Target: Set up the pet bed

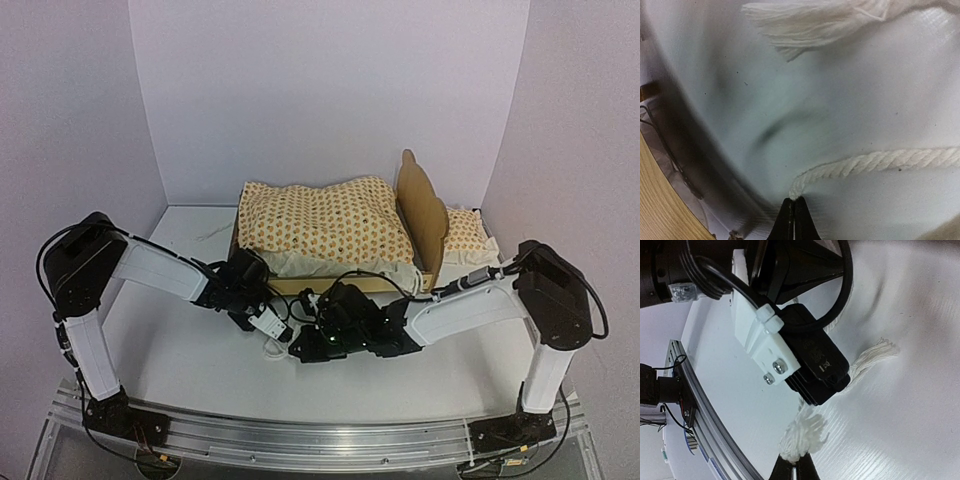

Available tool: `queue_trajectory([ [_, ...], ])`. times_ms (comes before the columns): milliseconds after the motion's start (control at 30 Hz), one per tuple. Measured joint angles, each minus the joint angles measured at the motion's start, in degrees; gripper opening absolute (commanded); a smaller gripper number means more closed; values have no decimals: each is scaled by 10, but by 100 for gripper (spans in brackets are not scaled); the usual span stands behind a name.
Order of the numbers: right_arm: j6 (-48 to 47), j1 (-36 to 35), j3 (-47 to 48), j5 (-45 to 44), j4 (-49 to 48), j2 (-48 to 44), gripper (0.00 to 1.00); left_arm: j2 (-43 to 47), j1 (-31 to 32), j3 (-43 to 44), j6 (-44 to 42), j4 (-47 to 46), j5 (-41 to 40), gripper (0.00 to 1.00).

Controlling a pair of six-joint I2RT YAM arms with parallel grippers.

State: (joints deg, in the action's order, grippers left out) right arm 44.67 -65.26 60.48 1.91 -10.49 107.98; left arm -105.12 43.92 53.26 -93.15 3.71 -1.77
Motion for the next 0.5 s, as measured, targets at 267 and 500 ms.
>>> queue_trajectory([
  [267,-4,32,50,-12,18,0,0,77,-21,65,143,147,83,0],
  [500,-61,68,154,3,23,55,0,148,-33,78,209,241,127,0],
])
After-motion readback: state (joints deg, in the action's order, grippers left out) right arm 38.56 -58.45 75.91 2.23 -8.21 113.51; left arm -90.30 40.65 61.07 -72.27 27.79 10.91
